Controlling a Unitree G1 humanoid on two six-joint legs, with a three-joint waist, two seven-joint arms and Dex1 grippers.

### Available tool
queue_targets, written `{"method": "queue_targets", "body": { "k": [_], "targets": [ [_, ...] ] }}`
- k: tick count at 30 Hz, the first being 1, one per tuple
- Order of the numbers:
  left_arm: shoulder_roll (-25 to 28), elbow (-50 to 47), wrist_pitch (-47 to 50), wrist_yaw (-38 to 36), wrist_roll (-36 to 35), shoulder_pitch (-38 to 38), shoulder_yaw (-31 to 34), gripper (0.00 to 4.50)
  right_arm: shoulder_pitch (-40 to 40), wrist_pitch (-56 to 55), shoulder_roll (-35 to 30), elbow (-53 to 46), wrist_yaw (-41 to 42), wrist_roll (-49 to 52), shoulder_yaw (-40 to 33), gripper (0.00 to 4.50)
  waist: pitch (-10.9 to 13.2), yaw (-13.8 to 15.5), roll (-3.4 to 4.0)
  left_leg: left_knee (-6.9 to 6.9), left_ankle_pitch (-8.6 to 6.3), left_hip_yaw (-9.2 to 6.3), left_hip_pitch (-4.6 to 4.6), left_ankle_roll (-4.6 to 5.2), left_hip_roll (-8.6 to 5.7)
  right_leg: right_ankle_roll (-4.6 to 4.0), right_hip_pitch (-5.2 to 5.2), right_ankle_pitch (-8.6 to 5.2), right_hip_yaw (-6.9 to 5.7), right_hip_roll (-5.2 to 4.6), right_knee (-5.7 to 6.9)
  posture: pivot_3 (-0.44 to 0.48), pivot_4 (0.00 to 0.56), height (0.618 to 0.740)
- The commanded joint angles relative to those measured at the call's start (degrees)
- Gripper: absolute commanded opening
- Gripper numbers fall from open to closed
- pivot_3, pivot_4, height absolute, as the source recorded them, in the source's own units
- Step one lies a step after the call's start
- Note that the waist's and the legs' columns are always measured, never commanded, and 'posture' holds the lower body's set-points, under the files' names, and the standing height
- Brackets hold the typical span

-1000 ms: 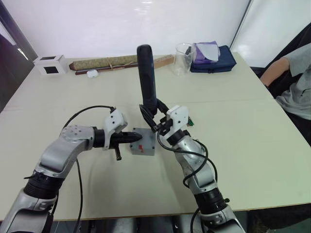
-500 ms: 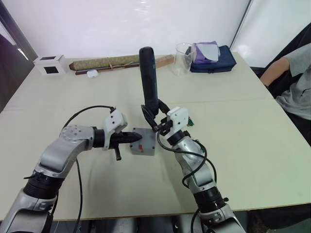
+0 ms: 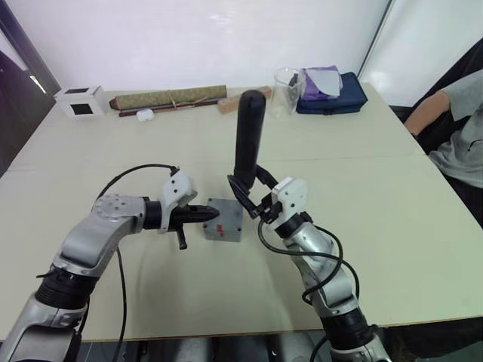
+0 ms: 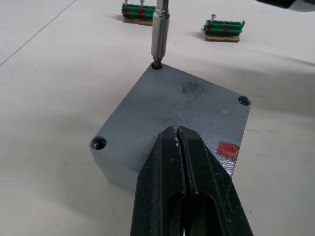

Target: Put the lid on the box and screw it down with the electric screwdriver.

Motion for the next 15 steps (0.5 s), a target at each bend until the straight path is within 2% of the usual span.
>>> {"method": "queue_targets", "body": {
  "k": [1, 5, 15],
  "targets": [
    [-0.02, 1.08, -0.49, -0.43, 1.41, -0.19, -1.04, 0.0, 0.48, 6.48, -0.71, -1.19, 0.28, 0.14, 0.99, 2.18, -0.04, 0.0, -0.04, -0.01, 0.0, 0.0, 0.08, 0.0, 0.0, 0.0, 0.09, 0.0, 0.0, 0.0, -0.01, 0.0, 0.15, 0.74],
    [-0.14, 1.17, -0.89, -0.63, 1.88, -0.12, -1.34, 0.0, 0.12, 10.98, -0.12, -0.8, -0.88, 0.76, 0.29, 2.18, -0.14, 0.0, -0.17, -0.21, -0.02, -0.01, 0.82, 0.03, 0.01, -0.07, 0.84, -0.08, -0.03, 0.0, -0.22, 0.0, 0.15, 0.74],
    [0.84, 1.29, -1.99, -1.55, 4.61, 1.48, -3.63, 0.0, 0.82, 14.22, -1.68, 0.75, -0.58, 0.23, 1.06, 2.18, -0.92, 0.06, -0.39, -0.23, -0.02, -0.04, 0.84, 0.03, 0.03, -0.1, 0.86, -0.1, -0.06, 0.0, -0.23, 0.0, 0.15, 0.74]
  ]
}}
